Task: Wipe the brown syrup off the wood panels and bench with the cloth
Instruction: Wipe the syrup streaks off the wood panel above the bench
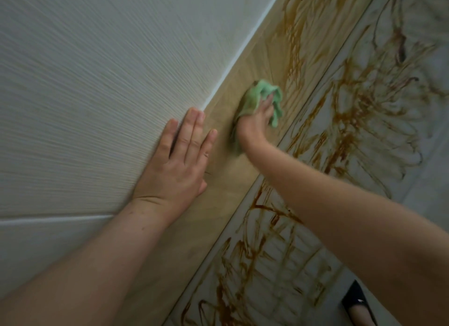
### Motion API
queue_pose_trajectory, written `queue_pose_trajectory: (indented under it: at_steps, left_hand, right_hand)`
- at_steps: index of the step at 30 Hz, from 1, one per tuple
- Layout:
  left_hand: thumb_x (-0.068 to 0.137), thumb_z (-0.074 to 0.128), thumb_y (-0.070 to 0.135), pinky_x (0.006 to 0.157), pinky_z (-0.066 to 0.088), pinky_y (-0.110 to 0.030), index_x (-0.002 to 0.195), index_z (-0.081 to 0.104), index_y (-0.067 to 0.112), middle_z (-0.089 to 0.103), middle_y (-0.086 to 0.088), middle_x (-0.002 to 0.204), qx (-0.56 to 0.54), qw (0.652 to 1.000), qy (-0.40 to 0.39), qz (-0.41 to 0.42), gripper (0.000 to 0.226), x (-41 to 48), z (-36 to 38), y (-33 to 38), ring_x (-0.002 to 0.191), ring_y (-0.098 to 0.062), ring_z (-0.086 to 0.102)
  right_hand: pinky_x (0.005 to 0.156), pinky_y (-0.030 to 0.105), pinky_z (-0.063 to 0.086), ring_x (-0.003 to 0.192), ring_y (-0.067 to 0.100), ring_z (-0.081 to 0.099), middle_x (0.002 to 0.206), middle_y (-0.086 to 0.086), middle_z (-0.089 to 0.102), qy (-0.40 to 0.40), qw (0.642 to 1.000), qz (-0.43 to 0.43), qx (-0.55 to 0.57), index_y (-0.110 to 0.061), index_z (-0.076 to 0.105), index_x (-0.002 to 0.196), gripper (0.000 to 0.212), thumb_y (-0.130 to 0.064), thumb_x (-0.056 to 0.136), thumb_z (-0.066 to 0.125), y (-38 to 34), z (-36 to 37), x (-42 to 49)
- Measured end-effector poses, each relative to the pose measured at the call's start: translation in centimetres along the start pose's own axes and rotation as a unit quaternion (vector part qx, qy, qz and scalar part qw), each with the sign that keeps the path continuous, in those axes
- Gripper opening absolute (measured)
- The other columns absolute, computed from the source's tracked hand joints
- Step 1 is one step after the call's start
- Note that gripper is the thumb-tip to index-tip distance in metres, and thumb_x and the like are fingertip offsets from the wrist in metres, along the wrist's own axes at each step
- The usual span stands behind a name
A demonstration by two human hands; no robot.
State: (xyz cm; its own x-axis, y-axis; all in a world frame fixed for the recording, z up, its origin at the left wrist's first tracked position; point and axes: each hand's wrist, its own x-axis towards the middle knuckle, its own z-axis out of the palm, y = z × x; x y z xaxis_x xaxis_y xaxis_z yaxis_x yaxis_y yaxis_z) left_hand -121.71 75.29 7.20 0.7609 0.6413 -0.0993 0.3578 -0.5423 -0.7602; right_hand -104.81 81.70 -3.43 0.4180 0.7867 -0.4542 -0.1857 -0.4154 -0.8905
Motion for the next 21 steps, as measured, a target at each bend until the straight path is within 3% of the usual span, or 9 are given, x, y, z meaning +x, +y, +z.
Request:
queue_pose_trajectory:
  at_steps: [5, 7, 10, 12, 15, 21]
  left_hand:
    - [0.098, 0.038, 0.053, 0.123, -0.008, -0.063, 0.163, 0.005, 0.001, -0.005, -0.038, 0.164, 0.010, 1.000, -0.008, 0.009, 0.090, -0.2, 0.0, 0.0, 0.155, -0.050, 0.001]
    - [0.097, 0.038, 0.053, 0.124, -0.007, -0.063, 0.163, 0.005, 0.000, -0.005, -0.038, 0.164, 0.018, 1.000, -0.007, 0.008, 0.090, -0.2, 0.1, 0.0, 0.155, -0.050, 0.001]
    - [0.096, 0.038, 0.055, 0.124, -0.007, -0.063, 0.163, 0.005, 0.000, -0.006, -0.039, 0.164, 0.018, 1.000, -0.003, 0.005, 0.092, -0.2, 0.1, 0.1, 0.155, -0.051, 0.000]
    - [0.095, 0.039, 0.056, 0.124, -0.010, -0.063, 0.162, 0.002, -0.001, -0.009, -0.039, 0.163, 0.021, 1.000, -0.007, 0.001, 0.096, -0.2, 0.0, 0.1, 0.155, -0.051, -0.002]
    - [0.093, 0.043, 0.051, 0.124, -0.011, -0.062, 0.162, 0.003, -0.002, -0.012, -0.039, 0.163, 0.014, 1.000, -0.004, -0.008, 0.096, 0.1, -0.1, 0.0, 0.155, -0.051, -0.003]
    - [0.099, 0.025, 0.035, 0.125, -0.006, -0.061, 0.161, 0.014, -0.004, -0.002, -0.039, 0.164, -0.008, 1.000, -0.016, 0.019, 0.074, 0.2, -0.2, -0.4, 0.155, -0.051, 0.004]
  right_hand:
    - [0.127, 0.059, 0.010, 0.158, 0.036, 0.007, 0.174, 0.004, -0.004, 0.071, 0.990, 0.102, 0.060, -0.027, -0.004, 0.166, 0.061, -0.041, 0.111, 0.019, -0.5, -1.1, 5.7]
    - [0.126, 0.058, 0.013, 0.157, 0.037, 0.014, 0.174, 0.004, 0.004, 0.054, 0.976, 0.180, 0.107, -0.029, 0.000, 0.166, 0.067, -0.050, 0.104, 0.015, 1.2, 0.3, 3.6]
    - [0.124, 0.057, 0.024, 0.151, 0.034, 0.030, 0.170, 0.003, 0.022, 0.010, 0.944, 0.284, 0.169, -0.032, 0.011, 0.166, 0.103, -0.074, 0.072, 0.012, 5.0, 2.6, -0.5]
    - [0.119, 0.054, 0.035, 0.143, 0.032, 0.042, 0.161, 0.005, 0.039, -0.012, 0.912, 0.343, 0.224, -0.033, 0.025, 0.163, 0.091, -0.079, 0.085, 0.019, 5.1, 2.7, -3.0]
    - [0.112, 0.053, 0.041, 0.135, 0.032, 0.050, 0.148, 0.010, 0.052, -0.038, 0.894, 0.354, 0.272, -0.023, 0.042, 0.155, 0.068, -0.066, 0.103, 0.038, 3.2, 1.4, -5.0]
    - [0.116, 0.065, 0.035, 0.142, 0.039, 0.045, 0.155, 0.015, 0.048, -0.067, 0.876, 0.321, 0.353, -0.016, 0.042, 0.156, 0.084, -0.067, 0.093, 0.059, -1.5, -2.5, -6.5]
